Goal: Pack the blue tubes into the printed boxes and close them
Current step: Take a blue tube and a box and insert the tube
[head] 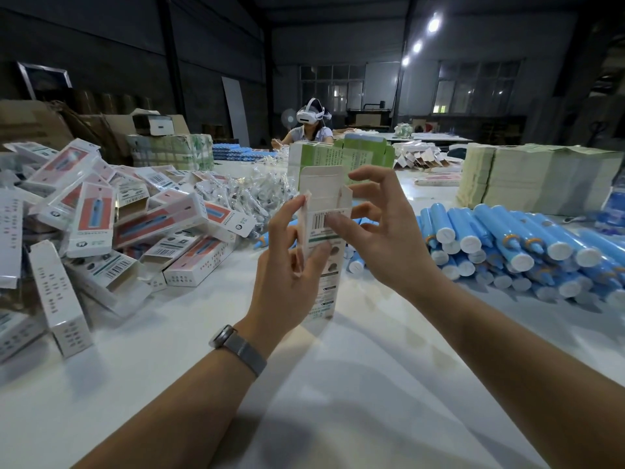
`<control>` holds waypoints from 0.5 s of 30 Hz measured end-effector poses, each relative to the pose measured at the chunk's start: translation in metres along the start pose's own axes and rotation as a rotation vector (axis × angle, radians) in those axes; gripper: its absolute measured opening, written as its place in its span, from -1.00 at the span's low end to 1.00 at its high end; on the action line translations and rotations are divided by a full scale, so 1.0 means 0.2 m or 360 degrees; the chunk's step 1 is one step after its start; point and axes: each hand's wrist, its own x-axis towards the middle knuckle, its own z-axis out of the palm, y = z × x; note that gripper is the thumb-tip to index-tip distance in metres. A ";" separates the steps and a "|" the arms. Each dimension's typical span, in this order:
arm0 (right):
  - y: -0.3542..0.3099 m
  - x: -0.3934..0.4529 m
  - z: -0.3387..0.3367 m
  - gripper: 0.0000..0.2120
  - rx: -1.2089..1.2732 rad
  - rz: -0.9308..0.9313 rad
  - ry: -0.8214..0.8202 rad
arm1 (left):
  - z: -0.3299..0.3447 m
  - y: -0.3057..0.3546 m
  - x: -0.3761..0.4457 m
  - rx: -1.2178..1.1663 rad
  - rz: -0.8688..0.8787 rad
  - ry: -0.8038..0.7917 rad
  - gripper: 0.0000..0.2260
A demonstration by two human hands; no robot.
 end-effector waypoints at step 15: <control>-0.01 -0.01 0.01 -0.83 0.0011 0.0019 0.0032 | -0.01 0.03 0.01 -0.0187 -0.0070 -0.0064 -0.65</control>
